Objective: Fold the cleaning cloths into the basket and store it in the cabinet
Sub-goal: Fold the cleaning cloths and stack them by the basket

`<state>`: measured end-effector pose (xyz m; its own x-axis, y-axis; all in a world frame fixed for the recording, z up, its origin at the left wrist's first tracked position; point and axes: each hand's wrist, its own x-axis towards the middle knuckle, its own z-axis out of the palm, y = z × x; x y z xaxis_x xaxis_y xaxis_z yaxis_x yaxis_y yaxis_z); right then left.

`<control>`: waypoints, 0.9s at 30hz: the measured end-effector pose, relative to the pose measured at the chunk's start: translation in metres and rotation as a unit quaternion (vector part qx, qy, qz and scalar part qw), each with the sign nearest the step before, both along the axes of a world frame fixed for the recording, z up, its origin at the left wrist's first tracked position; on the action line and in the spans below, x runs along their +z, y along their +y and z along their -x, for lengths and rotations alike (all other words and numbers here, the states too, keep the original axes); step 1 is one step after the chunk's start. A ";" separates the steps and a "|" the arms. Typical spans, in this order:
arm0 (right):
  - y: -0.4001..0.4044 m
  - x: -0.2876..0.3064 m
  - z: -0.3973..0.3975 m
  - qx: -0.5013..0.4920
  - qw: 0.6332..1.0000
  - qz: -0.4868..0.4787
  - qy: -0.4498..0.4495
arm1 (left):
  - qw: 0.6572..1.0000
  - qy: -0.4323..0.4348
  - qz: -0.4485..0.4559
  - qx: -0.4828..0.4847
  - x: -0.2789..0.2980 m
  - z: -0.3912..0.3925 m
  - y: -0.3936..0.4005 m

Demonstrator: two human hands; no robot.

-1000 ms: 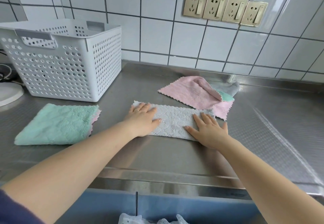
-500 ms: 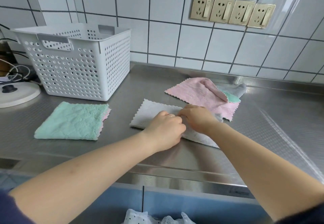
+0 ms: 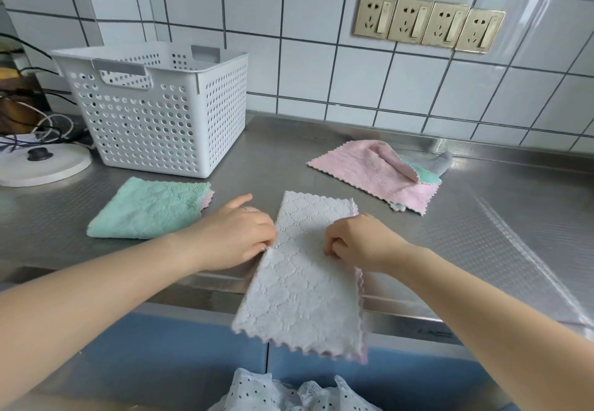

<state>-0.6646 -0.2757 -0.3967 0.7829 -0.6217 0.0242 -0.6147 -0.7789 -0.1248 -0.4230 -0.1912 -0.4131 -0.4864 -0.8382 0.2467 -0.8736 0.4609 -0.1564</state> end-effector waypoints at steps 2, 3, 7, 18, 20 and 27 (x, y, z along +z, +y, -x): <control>0.005 -0.002 0.001 0.014 1.000 -0.003 -0.017 | 1.000 0.007 -0.025 0.000 0.005 -0.004 0.006; 0.006 -0.004 0.004 0.027 0.999 0.011 -0.039 | 0.999 0.011 -0.042 0.002 0.006 -0.006 0.007; 0.011 -0.013 0.041 0.063 0.993 0.040 -0.088 | 0.985 -0.013 -0.174 0.014 0.014 -0.012 0.020; 0.046 -0.036 0.068 0.141 0.983 0.115 0.009 | 0.986 -0.125 -0.082 -0.069 -0.014 -0.007 0.037; 0.050 -0.045 0.067 0.144 0.978 0.151 0.000 | 0.990 -0.108 -0.027 -0.084 -0.019 -0.008 0.038; 0.052 -0.040 0.060 0.047 0.987 0.026 -0.151 | 0.984 0.160 -0.037 -0.073 -0.016 0.005 0.037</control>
